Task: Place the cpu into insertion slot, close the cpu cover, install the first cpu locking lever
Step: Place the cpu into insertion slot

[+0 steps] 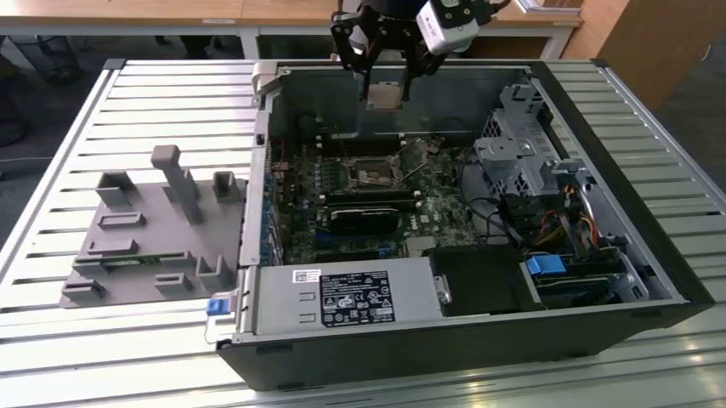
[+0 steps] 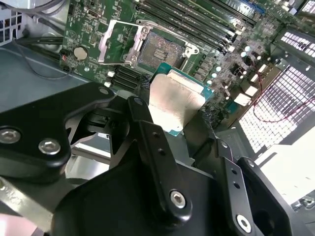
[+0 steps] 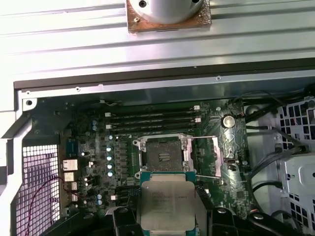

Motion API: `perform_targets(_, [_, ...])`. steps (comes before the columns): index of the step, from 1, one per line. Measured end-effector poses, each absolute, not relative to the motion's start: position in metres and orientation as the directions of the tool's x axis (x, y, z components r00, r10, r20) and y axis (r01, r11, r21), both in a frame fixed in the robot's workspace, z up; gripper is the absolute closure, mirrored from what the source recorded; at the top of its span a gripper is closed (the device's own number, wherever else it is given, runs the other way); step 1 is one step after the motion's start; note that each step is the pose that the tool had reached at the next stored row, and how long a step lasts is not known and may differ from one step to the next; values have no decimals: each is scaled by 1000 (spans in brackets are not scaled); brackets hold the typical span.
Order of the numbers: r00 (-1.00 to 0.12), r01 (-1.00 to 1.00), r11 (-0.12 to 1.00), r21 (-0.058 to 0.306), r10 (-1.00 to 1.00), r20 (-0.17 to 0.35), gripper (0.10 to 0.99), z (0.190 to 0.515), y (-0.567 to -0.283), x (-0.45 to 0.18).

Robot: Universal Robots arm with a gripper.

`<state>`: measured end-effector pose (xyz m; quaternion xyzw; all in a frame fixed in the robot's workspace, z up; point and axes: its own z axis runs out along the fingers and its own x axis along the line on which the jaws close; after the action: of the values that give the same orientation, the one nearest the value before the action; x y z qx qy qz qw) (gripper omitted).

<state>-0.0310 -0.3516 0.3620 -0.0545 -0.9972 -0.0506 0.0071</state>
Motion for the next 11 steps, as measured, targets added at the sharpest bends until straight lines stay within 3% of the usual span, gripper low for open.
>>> perform_targets(11, [-984, 180, 979, 100, 179, 20, 557, 362, -352, -31])
